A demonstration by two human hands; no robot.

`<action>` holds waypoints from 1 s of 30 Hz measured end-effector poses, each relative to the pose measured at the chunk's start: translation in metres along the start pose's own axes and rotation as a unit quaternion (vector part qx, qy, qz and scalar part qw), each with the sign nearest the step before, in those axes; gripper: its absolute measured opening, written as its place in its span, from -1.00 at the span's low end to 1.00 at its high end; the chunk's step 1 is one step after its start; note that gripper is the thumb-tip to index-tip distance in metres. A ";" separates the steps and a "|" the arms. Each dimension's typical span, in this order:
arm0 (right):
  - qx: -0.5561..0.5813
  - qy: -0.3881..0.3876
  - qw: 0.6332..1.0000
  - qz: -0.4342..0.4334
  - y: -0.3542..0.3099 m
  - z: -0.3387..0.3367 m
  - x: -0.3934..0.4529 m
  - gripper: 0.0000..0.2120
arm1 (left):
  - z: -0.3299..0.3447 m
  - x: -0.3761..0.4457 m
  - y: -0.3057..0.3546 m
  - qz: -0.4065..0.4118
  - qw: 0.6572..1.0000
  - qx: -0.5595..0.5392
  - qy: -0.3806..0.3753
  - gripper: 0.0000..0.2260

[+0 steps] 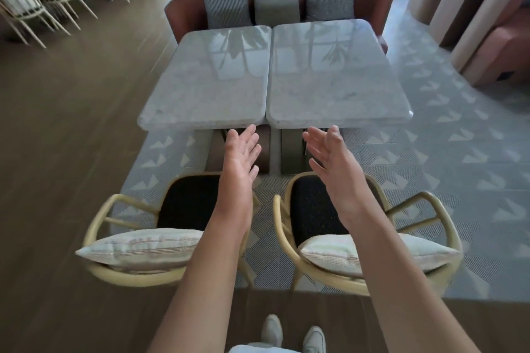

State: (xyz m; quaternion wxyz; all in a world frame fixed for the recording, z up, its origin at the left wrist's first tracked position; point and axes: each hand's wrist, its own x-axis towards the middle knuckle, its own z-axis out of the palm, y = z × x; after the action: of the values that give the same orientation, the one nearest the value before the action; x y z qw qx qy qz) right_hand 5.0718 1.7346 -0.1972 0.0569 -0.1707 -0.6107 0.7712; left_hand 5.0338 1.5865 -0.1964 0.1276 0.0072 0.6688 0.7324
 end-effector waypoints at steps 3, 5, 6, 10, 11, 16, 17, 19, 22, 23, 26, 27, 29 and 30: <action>0.013 -0.004 1.000 0.001 -0.008 0.003 0.002 -0.49 | 0.000 0.001 -0.001 0.000 1.000 -0.006 0.004 -0.42; 0.003 -0.015 1.000 -0.004 -0.009 0.006 0.002 -0.48 | -0.001 0.005 -0.004 -0.004 1.000 -0.012 0.006 -0.42; -0.004 -0.019 1.000 -0.004 -0.008 0.007 0.001 -0.48 | -0.001 0.006 -0.007 -0.012 1.000 -0.015 0.005 -0.42; 0.004 0.011 1.000 -0.001 0.002 -0.003 -0.003 -0.50 | 0.013 0.011 -0.023 -0.044 0.998 -0.030 -0.017 -0.42; 0.007 0.021 1.000 0.001 0.005 -0.008 -0.005 -0.51 | 0.019 0.012 -0.026 -0.049 0.998 -0.031 -0.024 -0.42; -0.001 0.039 0.999 0.017 0.012 -0.046 -0.022 -0.52 | 0.055 -0.003 -0.039 -0.055 0.998 -0.019 -0.034 -0.43; 0.004 0.041 0.999 0.017 0.013 -0.056 -0.023 -0.52 | 0.063 -0.006 -0.042 -0.055 0.998 -0.019 -0.033 -0.43; 0.016 0.039 0.999 0.019 0.010 -0.077 -0.024 -0.52 | 0.080 -0.010 -0.046 -0.055 0.998 -0.024 -0.020 -0.43; 0.026 0.018 0.999 0.044 0.006 -0.111 -0.027 -0.50 | 0.111 -0.021 -0.054 -0.056 0.998 -0.028 0.016 -0.43; 0.032 0.013 0.998 0.057 0.007 -0.125 -0.029 -0.50 | 0.123 -0.029 -0.058 -0.060 0.997 -0.030 0.032 -0.43; 0.039 0.006 0.994 0.099 0.016 -0.169 -0.036 -0.52 | 0.157 -0.052 -0.080 -0.092 0.993 -0.043 0.057 -0.45; 0.037 0.010 0.993 0.110 0.020 -0.178 -0.037 -0.52 | 0.162 -0.057 -0.088 -0.106 0.991 -0.052 0.061 -0.45; 0.026 0.025 0.990 0.133 0.033 -0.201 -0.042 -0.52 | 0.172 -0.068 -0.108 -0.143 0.985 -0.064 0.070 -0.43; 0.018 0.035 0.989 0.144 0.041 -0.210 -0.047 -0.53 | 0.173 -0.073 -0.118 -0.163 0.981 -0.065 0.077 -0.42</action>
State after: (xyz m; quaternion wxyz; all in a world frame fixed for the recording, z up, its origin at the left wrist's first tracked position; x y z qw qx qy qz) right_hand 5.1901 1.9043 -0.2684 -0.0299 -0.2830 -0.5633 0.7757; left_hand 5.1571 1.7503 -0.2820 0.1940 -0.1664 0.6200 0.7418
